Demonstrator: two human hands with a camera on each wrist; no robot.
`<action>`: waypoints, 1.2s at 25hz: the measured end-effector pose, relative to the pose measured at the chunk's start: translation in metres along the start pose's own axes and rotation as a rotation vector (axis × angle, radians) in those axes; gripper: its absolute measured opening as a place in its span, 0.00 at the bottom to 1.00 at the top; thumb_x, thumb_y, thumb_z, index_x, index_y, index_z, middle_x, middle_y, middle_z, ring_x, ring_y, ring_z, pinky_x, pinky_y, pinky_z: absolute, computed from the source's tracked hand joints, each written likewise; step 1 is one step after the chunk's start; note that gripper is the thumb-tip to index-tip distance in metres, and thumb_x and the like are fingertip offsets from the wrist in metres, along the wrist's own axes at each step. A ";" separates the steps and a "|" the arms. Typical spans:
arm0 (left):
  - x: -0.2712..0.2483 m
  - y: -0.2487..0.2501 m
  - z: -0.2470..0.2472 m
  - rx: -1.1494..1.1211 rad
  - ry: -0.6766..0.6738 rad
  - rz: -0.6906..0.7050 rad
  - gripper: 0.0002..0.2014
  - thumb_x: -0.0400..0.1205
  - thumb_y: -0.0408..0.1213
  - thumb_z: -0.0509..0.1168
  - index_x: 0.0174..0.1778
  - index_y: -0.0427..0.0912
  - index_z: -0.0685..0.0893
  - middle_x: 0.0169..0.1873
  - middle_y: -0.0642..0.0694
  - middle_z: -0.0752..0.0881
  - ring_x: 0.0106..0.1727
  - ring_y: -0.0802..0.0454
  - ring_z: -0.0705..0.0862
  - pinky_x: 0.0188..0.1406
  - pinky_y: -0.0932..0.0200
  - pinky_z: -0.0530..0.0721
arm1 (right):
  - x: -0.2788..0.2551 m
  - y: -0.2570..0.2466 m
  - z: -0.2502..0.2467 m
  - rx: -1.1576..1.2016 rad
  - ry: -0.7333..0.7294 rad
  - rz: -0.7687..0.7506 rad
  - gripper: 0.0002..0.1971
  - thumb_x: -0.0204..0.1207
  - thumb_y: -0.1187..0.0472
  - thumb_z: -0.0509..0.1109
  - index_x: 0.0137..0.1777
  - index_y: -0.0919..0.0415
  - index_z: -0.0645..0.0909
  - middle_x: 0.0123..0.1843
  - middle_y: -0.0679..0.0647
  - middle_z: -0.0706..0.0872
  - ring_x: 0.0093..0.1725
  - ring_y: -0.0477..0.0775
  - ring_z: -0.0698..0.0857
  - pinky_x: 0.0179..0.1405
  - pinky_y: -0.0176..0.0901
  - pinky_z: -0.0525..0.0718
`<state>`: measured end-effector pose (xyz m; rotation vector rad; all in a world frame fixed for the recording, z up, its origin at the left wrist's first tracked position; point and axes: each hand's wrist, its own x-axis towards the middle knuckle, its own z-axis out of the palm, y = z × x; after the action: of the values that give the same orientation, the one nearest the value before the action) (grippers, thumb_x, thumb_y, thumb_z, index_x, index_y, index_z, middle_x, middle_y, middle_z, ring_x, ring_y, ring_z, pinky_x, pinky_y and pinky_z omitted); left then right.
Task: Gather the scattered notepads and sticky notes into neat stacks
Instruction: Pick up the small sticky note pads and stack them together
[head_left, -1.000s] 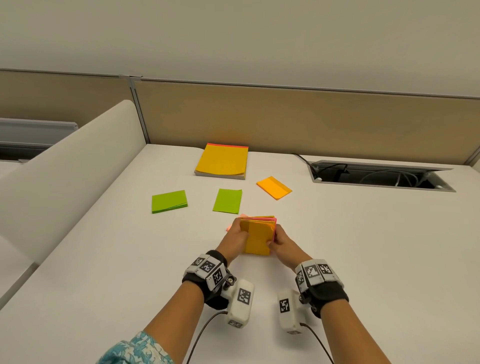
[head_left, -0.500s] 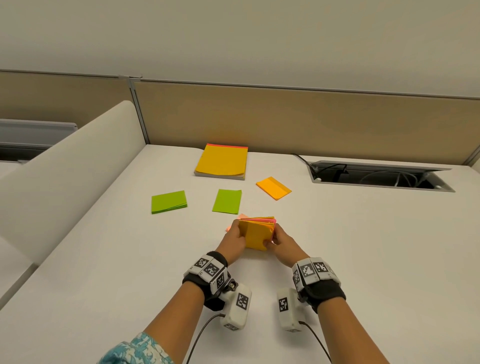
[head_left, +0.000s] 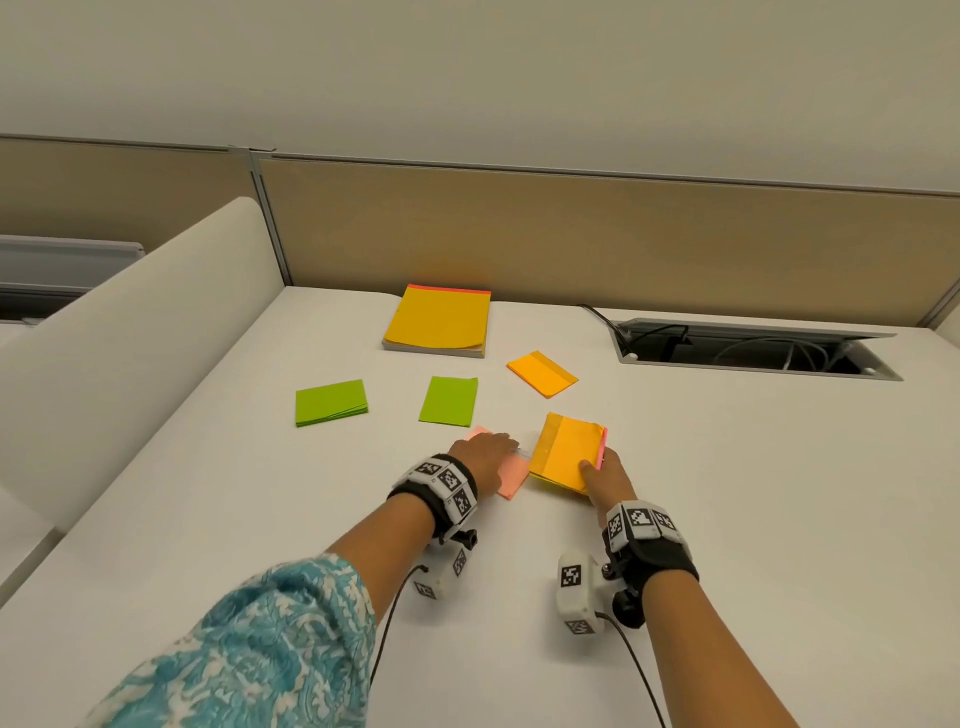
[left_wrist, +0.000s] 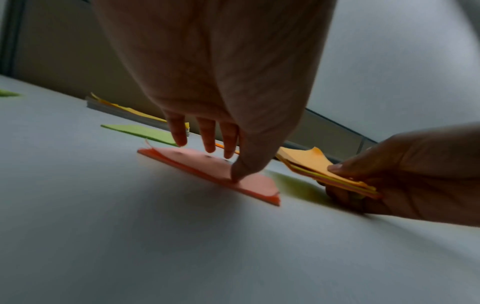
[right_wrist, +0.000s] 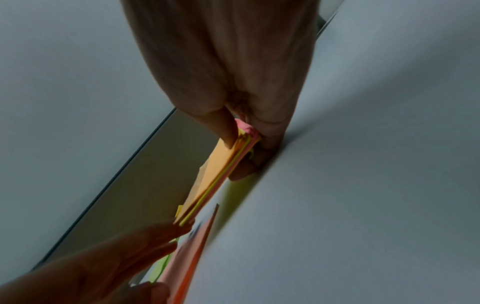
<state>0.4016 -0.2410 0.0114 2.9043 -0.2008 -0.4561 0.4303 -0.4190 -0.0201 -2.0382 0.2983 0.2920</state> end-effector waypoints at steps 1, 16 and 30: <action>0.004 -0.002 -0.003 0.072 -0.039 0.038 0.30 0.80 0.33 0.60 0.80 0.49 0.61 0.81 0.48 0.64 0.80 0.46 0.66 0.76 0.46 0.66 | 0.002 0.003 0.000 0.010 -0.010 0.004 0.24 0.82 0.63 0.56 0.77 0.67 0.60 0.77 0.66 0.70 0.74 0.68 0.72 0.74 0.56 0.70; 0.002 -0.026 -0.014 -0.947 0.220 -0.355 0.07 0.78 0.39 0.61 0.36 0.46 0.81 0.48 0.40 0.80 0.54 0.44 0.79 0.54 0.52 0.75 | -0.003 0.003 0.000 0.062 -0.020 0.064 0.24 0.83 0.63 0.56 0.77 0.64 0.57 0.74 0.67 0.72 0.70 0.69 0.74 0.68 0.56 0.73; 0.002 0.016 0.003 -1.090 0.366 -0.586 0.17 0.78 0.36 0.66 0.63 0.37 0.84 0.66 0.40 0.84 0.67 0.42 0.81 0.66 0.56 0.78 | -0.017 -0.008 0.025 0.548 -0.275 0.050 0.16 0.83 0.64 0.51 0.68 0.67 0.70 0.57 0.66 0.80 0.45 0.57 0.82 0.46 0.54 0.82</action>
<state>0.4007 -0.2578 0.0112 1.8482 0.7313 -0.0401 0.4150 -0.3916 -0.0190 -1.4332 0.2269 0.4611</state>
